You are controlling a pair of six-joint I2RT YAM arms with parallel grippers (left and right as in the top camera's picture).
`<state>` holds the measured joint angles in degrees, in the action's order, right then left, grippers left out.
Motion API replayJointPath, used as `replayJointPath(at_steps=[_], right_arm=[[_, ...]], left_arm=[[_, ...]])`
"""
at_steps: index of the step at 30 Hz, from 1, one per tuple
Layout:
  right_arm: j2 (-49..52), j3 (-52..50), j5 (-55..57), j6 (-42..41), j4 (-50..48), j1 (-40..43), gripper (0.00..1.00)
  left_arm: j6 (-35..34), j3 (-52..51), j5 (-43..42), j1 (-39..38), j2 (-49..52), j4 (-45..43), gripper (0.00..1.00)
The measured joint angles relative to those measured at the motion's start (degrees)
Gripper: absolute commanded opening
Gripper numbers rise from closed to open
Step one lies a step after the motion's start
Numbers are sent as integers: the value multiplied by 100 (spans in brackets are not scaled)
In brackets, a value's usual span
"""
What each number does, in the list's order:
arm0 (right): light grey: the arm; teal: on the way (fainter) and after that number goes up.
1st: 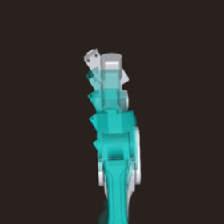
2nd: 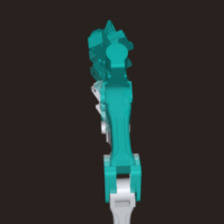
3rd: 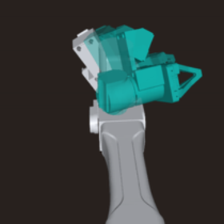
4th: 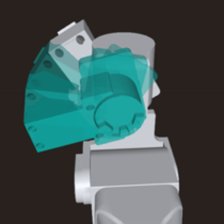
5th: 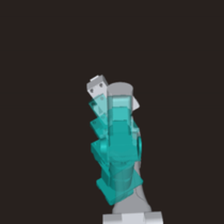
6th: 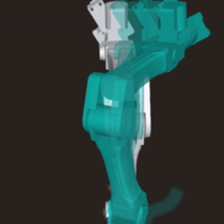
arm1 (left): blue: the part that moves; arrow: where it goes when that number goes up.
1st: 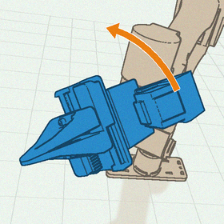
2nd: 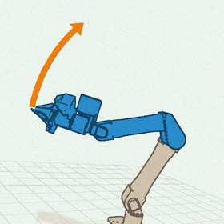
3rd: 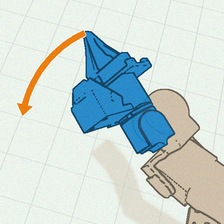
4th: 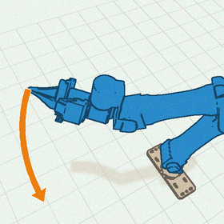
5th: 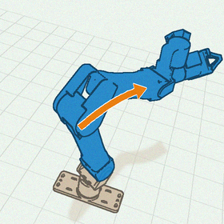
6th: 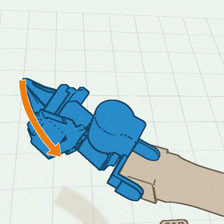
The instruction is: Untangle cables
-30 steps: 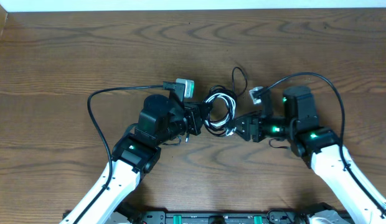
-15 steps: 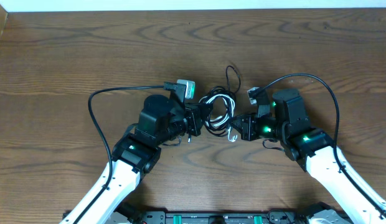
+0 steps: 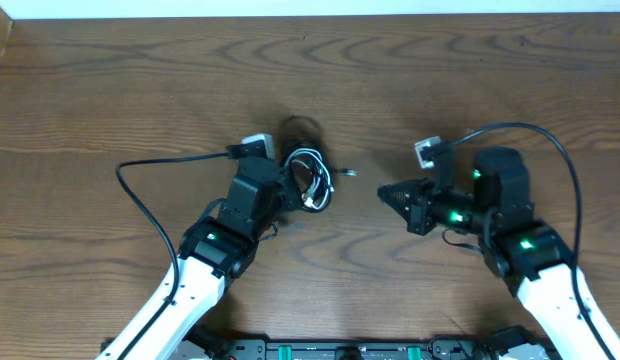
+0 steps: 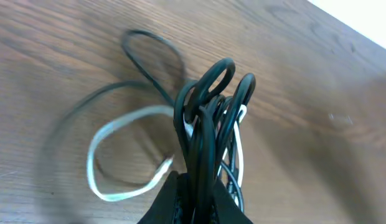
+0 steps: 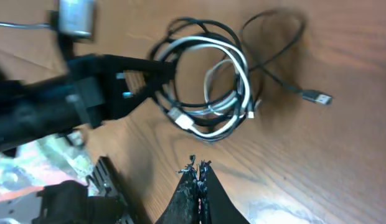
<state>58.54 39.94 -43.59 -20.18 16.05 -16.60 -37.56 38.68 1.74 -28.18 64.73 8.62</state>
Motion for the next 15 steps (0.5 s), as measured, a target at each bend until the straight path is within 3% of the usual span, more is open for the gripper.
replayJointPath(at_steps=[4,7,15], right_arm=[[-345,0,-221,162,-26,63,1],[-446,2,-188,175,42,61,9],[111,4,378,-188,319,11,18]], left_arm=[[-223,0,122,0,11,-2,8],[-358,0,-4,0,55,-66,8],[-605,0,-726,0,81,-448,8]])
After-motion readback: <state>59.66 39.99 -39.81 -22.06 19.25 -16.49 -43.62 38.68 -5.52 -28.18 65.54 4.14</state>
